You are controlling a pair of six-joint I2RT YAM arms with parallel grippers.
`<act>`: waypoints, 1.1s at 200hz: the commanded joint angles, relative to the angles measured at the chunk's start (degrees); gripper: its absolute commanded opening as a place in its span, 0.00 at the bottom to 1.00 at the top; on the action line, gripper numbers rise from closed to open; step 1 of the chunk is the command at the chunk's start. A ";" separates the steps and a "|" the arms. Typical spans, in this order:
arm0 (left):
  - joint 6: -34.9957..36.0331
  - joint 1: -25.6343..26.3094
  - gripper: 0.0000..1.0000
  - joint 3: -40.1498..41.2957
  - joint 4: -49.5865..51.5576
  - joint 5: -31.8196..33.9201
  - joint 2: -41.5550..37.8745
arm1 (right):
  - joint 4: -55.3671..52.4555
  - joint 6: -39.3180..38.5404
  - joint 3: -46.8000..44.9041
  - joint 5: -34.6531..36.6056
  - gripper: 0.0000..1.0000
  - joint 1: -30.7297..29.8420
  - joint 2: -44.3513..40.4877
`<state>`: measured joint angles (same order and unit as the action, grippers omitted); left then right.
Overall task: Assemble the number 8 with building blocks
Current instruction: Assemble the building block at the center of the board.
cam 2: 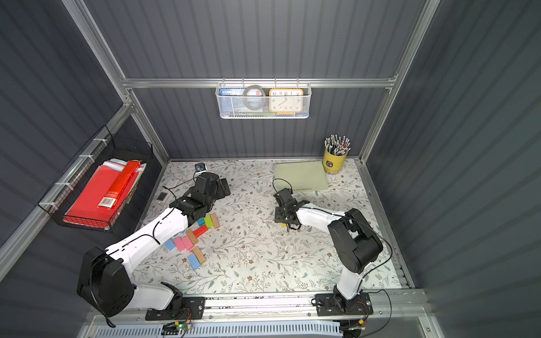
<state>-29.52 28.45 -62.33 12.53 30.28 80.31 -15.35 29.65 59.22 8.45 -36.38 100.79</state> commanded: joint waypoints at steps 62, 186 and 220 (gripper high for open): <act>1.65 0.12 1.00 0.80 -0.76 1.95 -2.44 | -1.54 0.37 1.93 1.23 0.43 -0.48 3.94; 1.74 0.12 0.99 0.89 -0.67 1.23 -2.00 | -2.53 -2.40 4.12 3.81 0.26 -0.30 6.85; 1.83 0.12 0.99 0.82 -0.67 1.14 -1.72 | -2.43 -2.82 3.80 3.48 0.26 0.03 7.05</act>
<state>-28.86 28.45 -62.33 12.10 31.18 79.46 -16.08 27.81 62.92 10.83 -36.49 106.43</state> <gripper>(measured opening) 0.994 0.344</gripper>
